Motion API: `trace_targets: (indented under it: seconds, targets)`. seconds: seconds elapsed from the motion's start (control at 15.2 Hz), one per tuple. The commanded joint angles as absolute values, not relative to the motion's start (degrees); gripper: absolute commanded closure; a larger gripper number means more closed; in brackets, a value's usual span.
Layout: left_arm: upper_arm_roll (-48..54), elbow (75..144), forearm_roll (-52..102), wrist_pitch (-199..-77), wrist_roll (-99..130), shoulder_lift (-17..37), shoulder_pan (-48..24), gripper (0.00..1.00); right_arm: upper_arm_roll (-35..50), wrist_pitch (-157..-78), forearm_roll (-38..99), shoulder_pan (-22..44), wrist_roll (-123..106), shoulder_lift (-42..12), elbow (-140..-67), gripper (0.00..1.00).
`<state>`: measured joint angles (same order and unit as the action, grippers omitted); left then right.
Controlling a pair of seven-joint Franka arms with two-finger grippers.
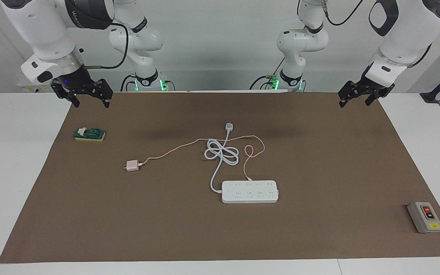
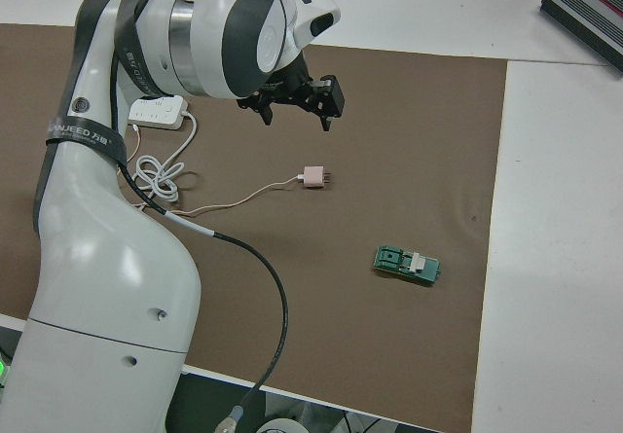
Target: Plug charger into power strip
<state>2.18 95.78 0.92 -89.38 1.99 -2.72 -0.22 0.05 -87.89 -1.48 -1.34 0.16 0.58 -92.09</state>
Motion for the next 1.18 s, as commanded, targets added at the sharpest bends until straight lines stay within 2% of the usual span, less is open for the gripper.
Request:
trace_targets:
  seconds: [0.0, 0.86, 1.12]
  targets:
    - [2.55, 96.06, 0.53, -89.74, 2.11, -3.16, 0.53, 0.0, 0.7, -88.16, -1.41, -2.55, -0.88, 0.26, -91.49, 0.0]
    - [2.46, 95.8, 0.44, -89.65, 2.02, -3.25, 0.53, 0.0, 0.97, -88.42, -5.36, -1.84, -1.85, 0.53, -91.76, 0.0]
    - [2.46, 95.8, 0.35, -89.65, 2.02, -3.34, 0.53, 0.0, 0.44, -90.35, -3.26, -4.03, -1.14, 0.09, -92.55, 0.0]
